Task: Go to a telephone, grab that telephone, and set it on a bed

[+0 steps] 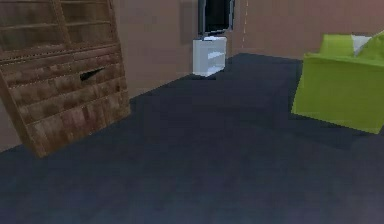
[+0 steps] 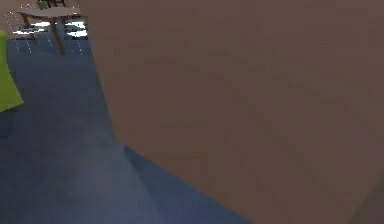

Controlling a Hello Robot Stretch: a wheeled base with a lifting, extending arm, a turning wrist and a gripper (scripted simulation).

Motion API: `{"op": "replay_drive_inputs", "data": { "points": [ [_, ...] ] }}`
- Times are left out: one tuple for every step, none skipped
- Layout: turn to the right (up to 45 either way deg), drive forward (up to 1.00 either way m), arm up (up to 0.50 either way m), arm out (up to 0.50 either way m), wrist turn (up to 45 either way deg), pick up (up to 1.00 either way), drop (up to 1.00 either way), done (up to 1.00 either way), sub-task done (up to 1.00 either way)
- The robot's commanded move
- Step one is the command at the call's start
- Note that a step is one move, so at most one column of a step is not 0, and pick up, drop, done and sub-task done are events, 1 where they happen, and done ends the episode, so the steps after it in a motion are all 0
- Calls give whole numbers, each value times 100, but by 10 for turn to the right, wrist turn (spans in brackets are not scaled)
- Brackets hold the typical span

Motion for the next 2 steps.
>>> {"op": "replay_drive_inputs", "data": {
  "points": [
    [-450, 0, 0, 0, 0, 0, 0, 0, 0],
    [-330, 0, 0, 0, 0, 0, 0, 0, 0]
  ]
}}
